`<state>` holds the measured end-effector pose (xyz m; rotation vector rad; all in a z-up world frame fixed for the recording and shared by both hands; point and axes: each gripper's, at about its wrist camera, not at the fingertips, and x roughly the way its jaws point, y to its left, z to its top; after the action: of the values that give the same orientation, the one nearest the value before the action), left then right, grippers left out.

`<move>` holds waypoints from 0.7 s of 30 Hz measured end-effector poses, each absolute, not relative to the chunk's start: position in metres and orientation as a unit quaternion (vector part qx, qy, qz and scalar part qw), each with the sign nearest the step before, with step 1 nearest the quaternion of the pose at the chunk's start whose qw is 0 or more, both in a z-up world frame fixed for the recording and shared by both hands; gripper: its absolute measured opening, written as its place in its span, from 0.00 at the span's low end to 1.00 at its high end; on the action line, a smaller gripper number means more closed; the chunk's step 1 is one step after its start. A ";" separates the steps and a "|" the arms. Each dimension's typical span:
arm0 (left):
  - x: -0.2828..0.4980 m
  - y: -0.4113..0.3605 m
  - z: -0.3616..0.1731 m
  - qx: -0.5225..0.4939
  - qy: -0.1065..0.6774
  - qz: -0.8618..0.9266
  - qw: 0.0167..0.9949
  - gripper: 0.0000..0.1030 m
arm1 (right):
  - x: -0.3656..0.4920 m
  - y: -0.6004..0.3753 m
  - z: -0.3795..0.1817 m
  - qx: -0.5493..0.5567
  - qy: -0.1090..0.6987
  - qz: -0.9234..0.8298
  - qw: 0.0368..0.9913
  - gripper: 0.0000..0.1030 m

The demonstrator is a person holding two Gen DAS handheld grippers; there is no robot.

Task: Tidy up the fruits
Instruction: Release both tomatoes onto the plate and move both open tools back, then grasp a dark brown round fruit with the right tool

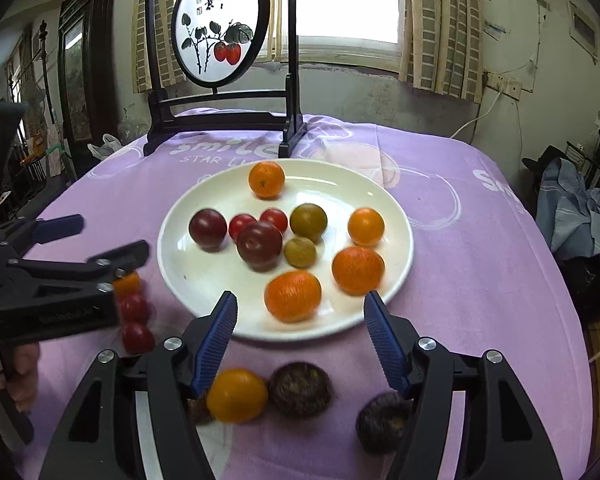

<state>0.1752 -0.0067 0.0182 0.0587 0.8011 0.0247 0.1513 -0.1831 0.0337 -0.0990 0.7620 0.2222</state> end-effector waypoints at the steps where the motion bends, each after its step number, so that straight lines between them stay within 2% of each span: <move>1: 0.170 -0.003 0.016 0.026 0.392 0.013 0.919 0.92 | 0.148 -0.185 0.032 -0.047 0.374 0.109 0.920 0.65; 11: 0.136 0.040 -0.007 -0.007 0.400 0.031 0.916 0.92 | 0.107 -0.191 0.022 -0.063 0.394 0.103 0.911 0.65; 21: 0.135 0.051 -0.020 -0.016 0.417 0.037 0.908 0.92 | 0.077 -0.156 0.001 -0.080 0.444 0.152 0.879 0.65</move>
<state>0.1352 0.0512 -0.0197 -0.0324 0.8599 0.0771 0.0768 -0.1561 0.0008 -0.1662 0.9263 0.3172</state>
